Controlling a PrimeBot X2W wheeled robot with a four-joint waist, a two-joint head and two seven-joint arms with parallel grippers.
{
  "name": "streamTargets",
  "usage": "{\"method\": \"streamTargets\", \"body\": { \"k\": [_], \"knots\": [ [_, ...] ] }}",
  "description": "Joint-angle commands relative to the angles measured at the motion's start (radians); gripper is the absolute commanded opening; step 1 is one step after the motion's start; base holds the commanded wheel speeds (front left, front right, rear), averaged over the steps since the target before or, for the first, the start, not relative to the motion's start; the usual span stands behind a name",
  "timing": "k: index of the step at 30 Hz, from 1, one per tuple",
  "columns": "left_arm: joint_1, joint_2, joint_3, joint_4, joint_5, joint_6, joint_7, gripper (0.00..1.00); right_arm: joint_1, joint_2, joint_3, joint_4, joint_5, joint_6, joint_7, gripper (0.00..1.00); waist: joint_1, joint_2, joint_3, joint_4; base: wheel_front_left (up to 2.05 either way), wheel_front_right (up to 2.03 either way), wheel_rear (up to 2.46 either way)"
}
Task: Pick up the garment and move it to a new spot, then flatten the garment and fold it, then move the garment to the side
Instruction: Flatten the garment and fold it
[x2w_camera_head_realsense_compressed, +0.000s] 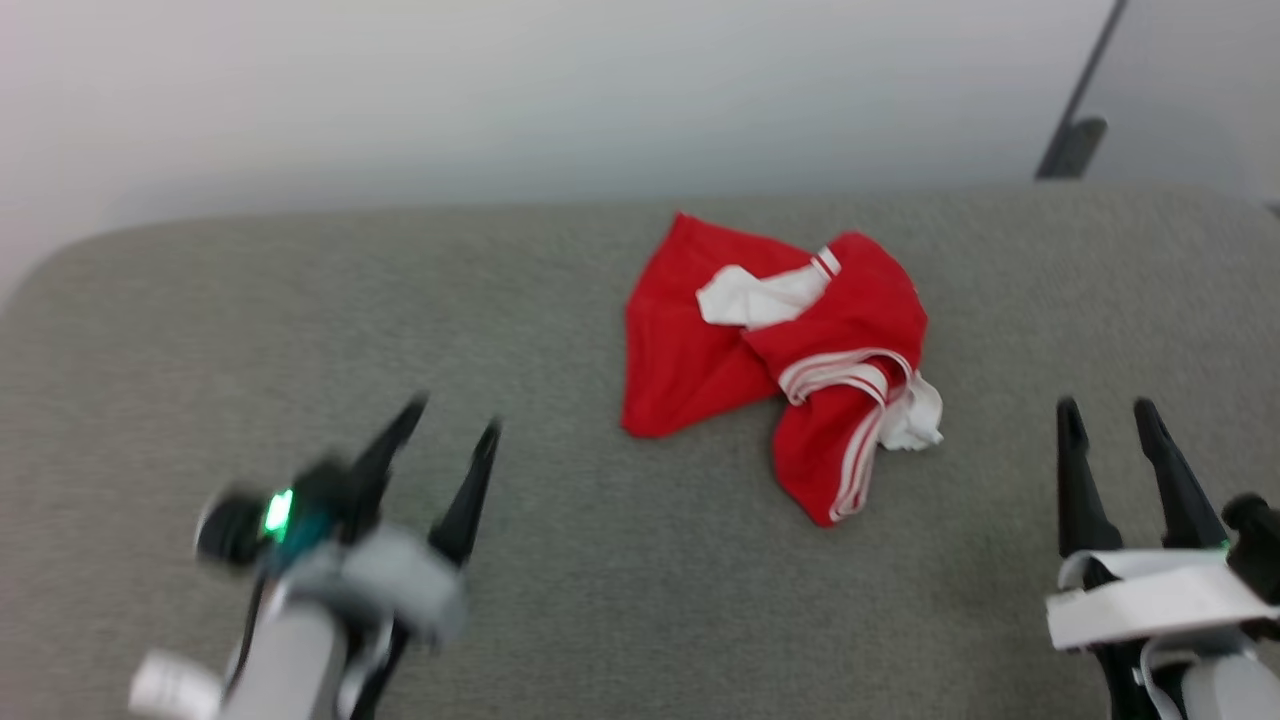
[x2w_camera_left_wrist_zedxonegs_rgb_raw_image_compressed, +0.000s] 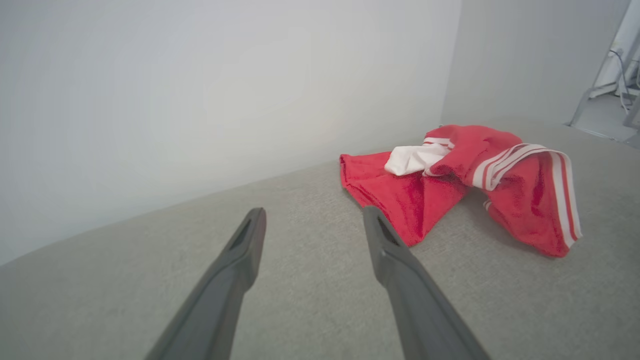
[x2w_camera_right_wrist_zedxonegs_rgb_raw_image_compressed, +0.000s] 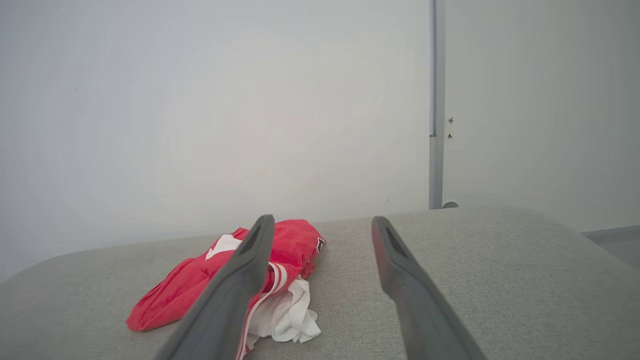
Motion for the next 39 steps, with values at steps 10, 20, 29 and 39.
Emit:
{"method": "streamTargets", "body": {
  "k": [10, 20, 29, 39],
  "knots": [
    [-0.550, 0.114, -0.300, 0.134, -0.391, -0.003, 0.358, 1.00, -0.123, 0.058, 0.018, -0.014, 0.041, -0.001, 0.000, 1.00, 0.0000, 0.0000, 0.290, -0.235, 0.00, 0.00, 0.00],
    [-0.882, 0.169, -0.454, 0.358, -0.739, -0.003, 0.875, 1.00, -0.180, 0.074, 0.043, 0.001, 0.099, -0.001, 0.000, 1.00, 0.0000, 0.0000, 0.378, -0.360, 0.00, 0.00, 0.00],
    [-0.977, 0.194, -0.511, 0.448, -0.784, -0.003, 0.936, 1.00, -0.209, 0.073, 0.075, 0.000, 0.145, -0.001, 0.000, 1.00, 0.0000, 0.0000, 0.413, -0.403, 0.00, 0.00, 0.00],
    [-1.001, 0.177, -0.547, 0.488, -0.858, -0.003, 0.917, 0.00, -0.212, 0.073, 0.078, 0.003, 0.132, -0.001, 0.000, 1.00, 0.0000, 0.0000, 0.401, -0.388, 0.00, 0.00, 0.00]
  ]
}}
